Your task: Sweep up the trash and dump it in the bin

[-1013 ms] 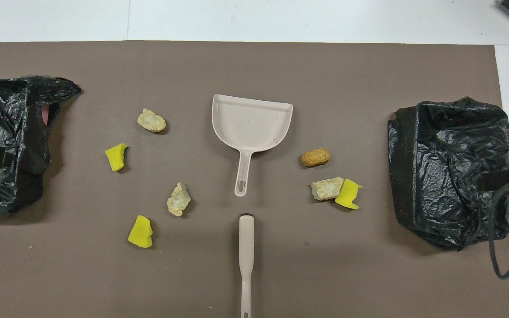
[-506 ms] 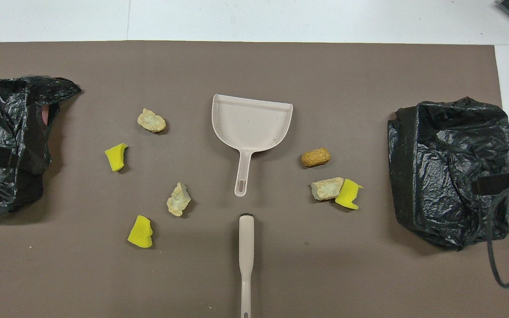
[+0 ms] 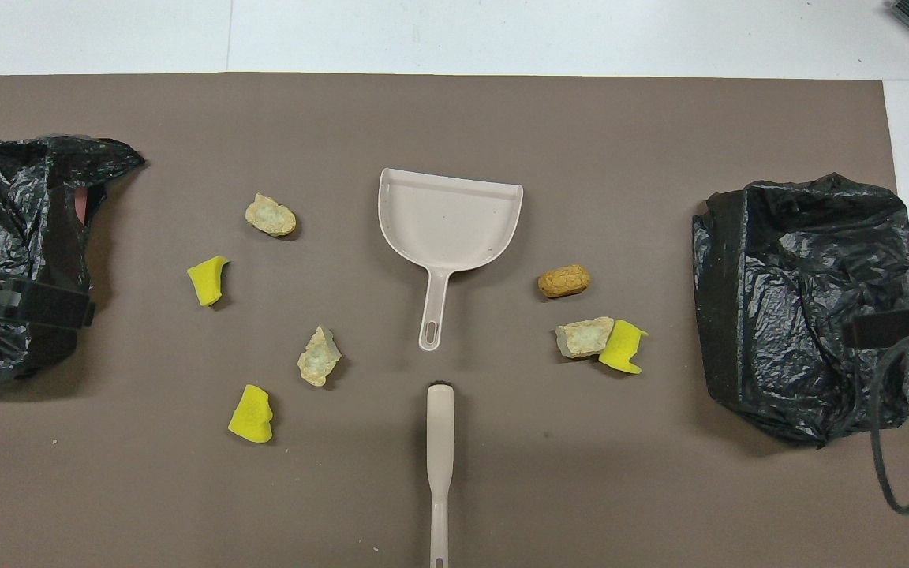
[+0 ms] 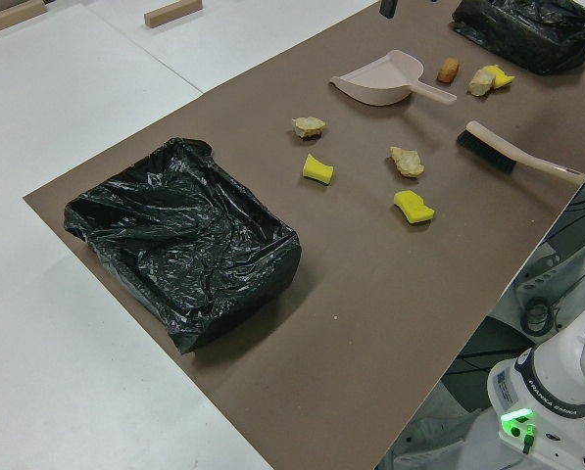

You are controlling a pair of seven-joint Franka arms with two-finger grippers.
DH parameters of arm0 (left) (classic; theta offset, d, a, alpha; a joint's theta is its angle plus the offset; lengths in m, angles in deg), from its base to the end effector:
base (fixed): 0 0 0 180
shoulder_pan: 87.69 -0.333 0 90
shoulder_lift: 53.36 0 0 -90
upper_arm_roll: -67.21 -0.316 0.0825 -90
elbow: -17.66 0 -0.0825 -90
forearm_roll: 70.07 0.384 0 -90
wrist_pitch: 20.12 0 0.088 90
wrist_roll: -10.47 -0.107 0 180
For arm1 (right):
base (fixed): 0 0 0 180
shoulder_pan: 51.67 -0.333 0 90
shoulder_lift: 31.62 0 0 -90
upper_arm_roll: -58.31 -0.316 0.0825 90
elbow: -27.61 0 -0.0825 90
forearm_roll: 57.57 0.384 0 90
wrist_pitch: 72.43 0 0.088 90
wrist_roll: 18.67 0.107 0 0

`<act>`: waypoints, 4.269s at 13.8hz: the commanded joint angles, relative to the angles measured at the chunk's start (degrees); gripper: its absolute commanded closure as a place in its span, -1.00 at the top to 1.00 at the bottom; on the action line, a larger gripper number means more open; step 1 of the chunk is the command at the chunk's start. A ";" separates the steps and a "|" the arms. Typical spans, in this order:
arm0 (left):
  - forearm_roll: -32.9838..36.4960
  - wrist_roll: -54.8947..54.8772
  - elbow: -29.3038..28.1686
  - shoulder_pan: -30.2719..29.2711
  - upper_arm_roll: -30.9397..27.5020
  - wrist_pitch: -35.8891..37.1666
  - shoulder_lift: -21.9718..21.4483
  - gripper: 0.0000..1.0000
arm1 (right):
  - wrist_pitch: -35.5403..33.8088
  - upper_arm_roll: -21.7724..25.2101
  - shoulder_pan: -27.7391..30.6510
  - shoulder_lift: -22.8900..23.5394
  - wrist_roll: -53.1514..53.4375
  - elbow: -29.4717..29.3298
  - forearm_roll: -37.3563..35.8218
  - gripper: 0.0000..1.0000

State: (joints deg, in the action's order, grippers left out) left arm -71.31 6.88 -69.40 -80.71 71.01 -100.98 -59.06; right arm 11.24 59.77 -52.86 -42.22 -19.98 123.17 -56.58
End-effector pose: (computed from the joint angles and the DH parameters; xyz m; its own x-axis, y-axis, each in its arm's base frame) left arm 0.4953 -0.0991 0.6870 0.9679 -0.2511 -0.0080 -0.2510 -0.9679 0.0153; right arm 0.4838 -0.0016 0.6657 0.9995 0.0206 -0.0220 0.0201 -0.9995 -0.0224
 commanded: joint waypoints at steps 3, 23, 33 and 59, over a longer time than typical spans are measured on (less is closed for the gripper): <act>-0.87 2.43 -14.07 1.02 4.88 -5.36 -9.15 1.00 | -0.09 -0.32 0.92 -0.47 -0.80 0.15 0.34 1.00; -14.93 30.12 -49.25 1.11 43.90 -38.67 -10.48 1.00 | 0.70 -0.32 0.66 -0.91 -0.97 1.29 0.16 1.00; -20.47 35.93 -52.33 0.94 49.90 -44.74 -5.82 -0.29 | 0.79 -0.41 0.31 -0.91 -1.32 1.65 0.07 1.00; 5.29 -24.34 -30.99 -2.49 -1.24 -45.86 5.68 -1.00 | 34.26 -5.68 -29.93 40.83 43.50 -12.42 -0.20 1.00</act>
State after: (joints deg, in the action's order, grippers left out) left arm -66.54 -14.29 -105.04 -83.32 71.74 -144.73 -57.25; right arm 43.34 53.86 -82.38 -4.50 22.10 113.30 -56.80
